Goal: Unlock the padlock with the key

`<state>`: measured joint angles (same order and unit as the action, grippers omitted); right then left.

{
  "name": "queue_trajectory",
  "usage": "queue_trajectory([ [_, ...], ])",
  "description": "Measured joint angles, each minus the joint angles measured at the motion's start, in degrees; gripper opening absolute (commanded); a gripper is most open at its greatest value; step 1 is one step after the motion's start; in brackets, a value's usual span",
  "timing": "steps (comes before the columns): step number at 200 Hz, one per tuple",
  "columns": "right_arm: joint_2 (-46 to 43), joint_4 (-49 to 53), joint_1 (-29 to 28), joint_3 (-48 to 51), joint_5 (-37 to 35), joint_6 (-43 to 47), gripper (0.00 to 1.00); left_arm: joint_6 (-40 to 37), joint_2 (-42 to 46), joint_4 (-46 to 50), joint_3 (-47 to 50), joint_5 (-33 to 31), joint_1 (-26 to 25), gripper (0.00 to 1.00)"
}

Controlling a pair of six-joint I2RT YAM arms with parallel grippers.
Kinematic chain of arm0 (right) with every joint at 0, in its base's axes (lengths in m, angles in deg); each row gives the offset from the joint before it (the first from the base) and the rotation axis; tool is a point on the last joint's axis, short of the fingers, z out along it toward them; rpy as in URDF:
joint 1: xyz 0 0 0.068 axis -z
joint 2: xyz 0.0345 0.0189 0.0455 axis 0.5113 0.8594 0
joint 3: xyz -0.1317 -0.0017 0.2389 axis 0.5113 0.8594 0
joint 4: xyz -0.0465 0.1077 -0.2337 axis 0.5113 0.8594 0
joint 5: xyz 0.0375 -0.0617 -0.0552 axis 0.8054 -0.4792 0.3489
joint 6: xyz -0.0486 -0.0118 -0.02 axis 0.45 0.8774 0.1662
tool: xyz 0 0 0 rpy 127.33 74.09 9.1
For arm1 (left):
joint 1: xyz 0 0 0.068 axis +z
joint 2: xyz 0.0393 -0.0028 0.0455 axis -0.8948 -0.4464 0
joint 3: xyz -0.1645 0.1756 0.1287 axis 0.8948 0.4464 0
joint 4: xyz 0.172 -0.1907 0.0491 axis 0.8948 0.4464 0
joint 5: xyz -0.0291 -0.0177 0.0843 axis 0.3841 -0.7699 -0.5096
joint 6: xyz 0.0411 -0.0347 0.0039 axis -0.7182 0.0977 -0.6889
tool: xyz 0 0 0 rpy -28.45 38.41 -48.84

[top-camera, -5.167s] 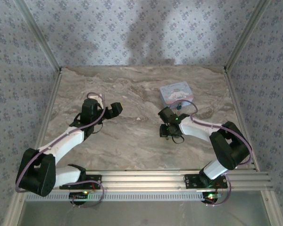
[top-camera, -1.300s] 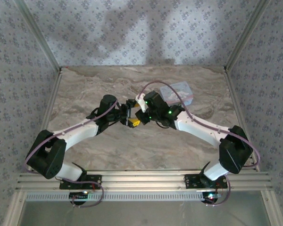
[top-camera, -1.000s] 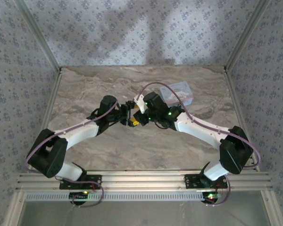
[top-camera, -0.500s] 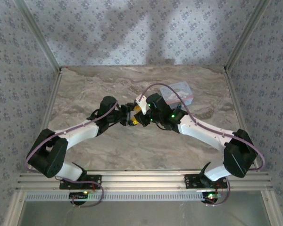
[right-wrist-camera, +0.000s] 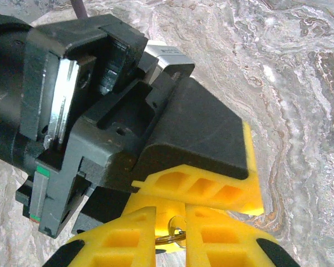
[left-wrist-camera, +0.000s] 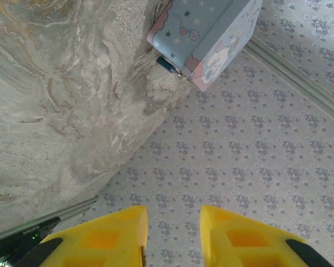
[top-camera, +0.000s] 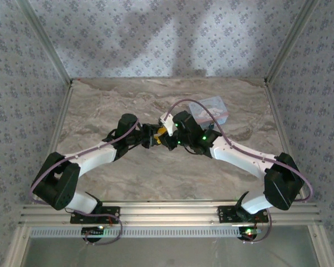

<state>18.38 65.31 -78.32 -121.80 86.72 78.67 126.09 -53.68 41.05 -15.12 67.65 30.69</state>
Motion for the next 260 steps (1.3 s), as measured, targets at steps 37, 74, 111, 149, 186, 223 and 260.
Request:
queue_trajectory([
  [37, -0.33, -0.04, 0.02, 0.28, -0.02, -0.04, 0.18, -0.04, 0.0, 0.0, 0.02, -0.46, 0.04, 0.13],
  [74, -1.36, -1.25, 0.31, 1.14, 0.04, -0.57, 0.19, -0.37, 0.0, 0.02, 0.31, -0.17, 0.02, 0.0],
  [111, -2.97, -3.26, 2.29, 3.52, 3.04, -3.41, 0.29, -2.73, 0.0, -0.11, 0.2, -0.33, -0.26, 0.0],
  [149, -8.35, -6.91, 6.6, 8.35, 8.17, -8.94, 0.43, -11.15, 0.31, 0.5, -0.31, -6.99, -0.26, 0.0],
  [186, -14.08, -15.61, 12.55, 14.36, 16.13, -19.34, 0.45, -26.32, 4.96, 1.01, -2.4, -16.81, -0.74, 0.0],
  [223, -15.04, -28.57, 14.93, 20.85, 21.05, -34.1, 0.49, -41.55, 10.05, -6.29, -2.58, -23.93, -3.78, 0.0],
  [260, -14.12, -41.81, 14.93, 24.06, 22.99, -45.03, 0.49, -50.64, 10.4, -17.55, -2.01, -25.86, -6.32, 0.0],
])
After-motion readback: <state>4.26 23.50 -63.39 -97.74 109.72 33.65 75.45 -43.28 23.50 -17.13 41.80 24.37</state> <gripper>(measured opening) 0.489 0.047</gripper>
